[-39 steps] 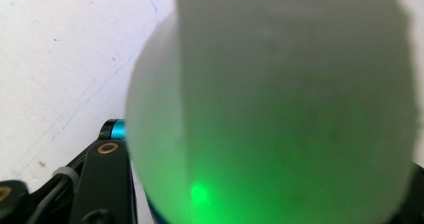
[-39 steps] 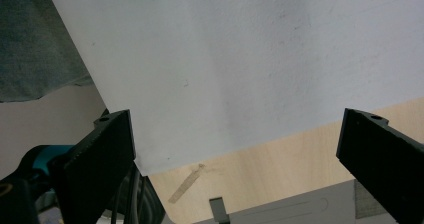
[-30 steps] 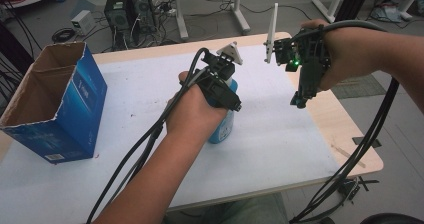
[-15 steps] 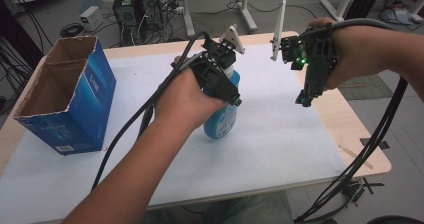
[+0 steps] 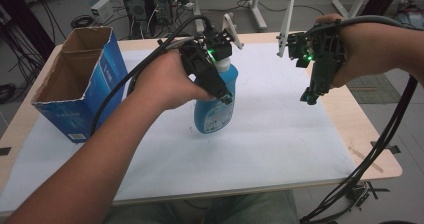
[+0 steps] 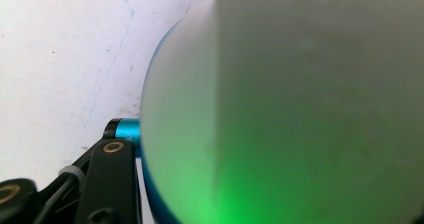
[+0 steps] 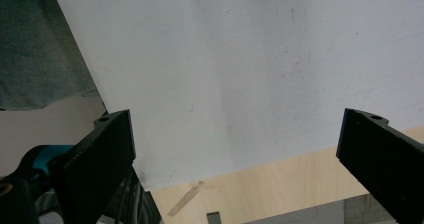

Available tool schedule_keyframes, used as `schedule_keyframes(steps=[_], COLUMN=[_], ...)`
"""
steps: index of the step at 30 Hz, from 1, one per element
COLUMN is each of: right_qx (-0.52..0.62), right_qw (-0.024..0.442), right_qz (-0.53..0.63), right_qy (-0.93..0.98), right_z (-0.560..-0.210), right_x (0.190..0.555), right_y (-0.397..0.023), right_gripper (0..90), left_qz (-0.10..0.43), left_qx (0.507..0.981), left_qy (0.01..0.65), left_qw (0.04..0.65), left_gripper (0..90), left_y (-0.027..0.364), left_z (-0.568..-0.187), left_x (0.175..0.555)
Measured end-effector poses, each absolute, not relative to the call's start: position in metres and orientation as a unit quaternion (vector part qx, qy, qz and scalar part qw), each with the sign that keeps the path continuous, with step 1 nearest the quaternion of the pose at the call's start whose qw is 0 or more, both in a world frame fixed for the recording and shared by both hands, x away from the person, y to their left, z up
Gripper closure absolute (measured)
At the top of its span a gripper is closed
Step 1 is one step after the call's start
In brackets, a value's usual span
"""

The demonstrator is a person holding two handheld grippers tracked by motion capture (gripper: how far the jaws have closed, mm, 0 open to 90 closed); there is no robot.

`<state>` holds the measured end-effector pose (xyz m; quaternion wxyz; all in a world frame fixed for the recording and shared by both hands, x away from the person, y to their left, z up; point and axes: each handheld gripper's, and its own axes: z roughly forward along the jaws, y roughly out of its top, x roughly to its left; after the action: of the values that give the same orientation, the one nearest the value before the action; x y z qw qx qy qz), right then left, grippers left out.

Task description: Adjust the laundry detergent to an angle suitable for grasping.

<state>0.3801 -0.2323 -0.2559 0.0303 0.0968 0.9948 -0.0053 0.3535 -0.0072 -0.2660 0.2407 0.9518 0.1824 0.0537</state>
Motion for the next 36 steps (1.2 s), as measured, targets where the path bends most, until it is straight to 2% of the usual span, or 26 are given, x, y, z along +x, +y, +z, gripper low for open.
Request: schedule_keyframes(steps=[13,29,36], right_qx=[0.089,0.092,0.087], right_qw=[0.024,0.021,0.020], right_qz=[-0.007,-0.017,-0.017], right_qy=[0.996,0.995,0.996], right_z=[-0.260,-0.263,-0.265], right_x=[0.380,0.381,0.382], right_y=[-0.223,-0.219,-0.213], right_gripper=[1.3,1.3,1.3], left_qz=[0.019,-0.025,-0.034], left_qx=[0.961,0.966,0.966], left_qy=[0.117,-0.044,-0.087], left_qw=[0.252,0.254,0.242], left_gripper=[43.2,43.3,43.3], left_y=[0.024,0.041,0.048], left_z=[-0.262,-0.280,-0.294], left_x=[0.360,0.354,0.352])
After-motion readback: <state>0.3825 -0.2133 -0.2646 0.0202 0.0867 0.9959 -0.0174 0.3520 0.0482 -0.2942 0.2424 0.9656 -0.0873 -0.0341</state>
